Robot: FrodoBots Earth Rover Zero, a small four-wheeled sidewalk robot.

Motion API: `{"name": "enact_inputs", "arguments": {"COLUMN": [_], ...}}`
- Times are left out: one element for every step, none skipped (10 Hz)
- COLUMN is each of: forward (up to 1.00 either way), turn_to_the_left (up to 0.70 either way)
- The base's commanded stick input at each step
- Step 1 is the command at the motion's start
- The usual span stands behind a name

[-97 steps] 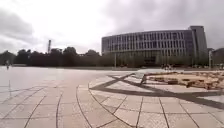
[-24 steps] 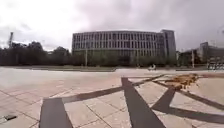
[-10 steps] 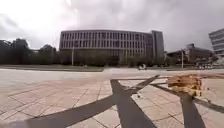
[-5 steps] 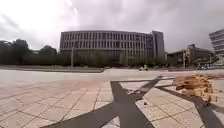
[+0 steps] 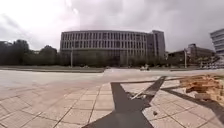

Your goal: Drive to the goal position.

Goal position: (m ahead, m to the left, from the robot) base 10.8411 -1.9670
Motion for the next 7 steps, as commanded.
{"name": "enact_inputs", "arguments": {"forward": [0.70, 0.70, 0.70, 0.70, 0.70, 0.70, 0.70], "turn_to_the_left": [0.00, 0.00, 0.00, 0.00, 0.00, 0.00, 0.00]}}
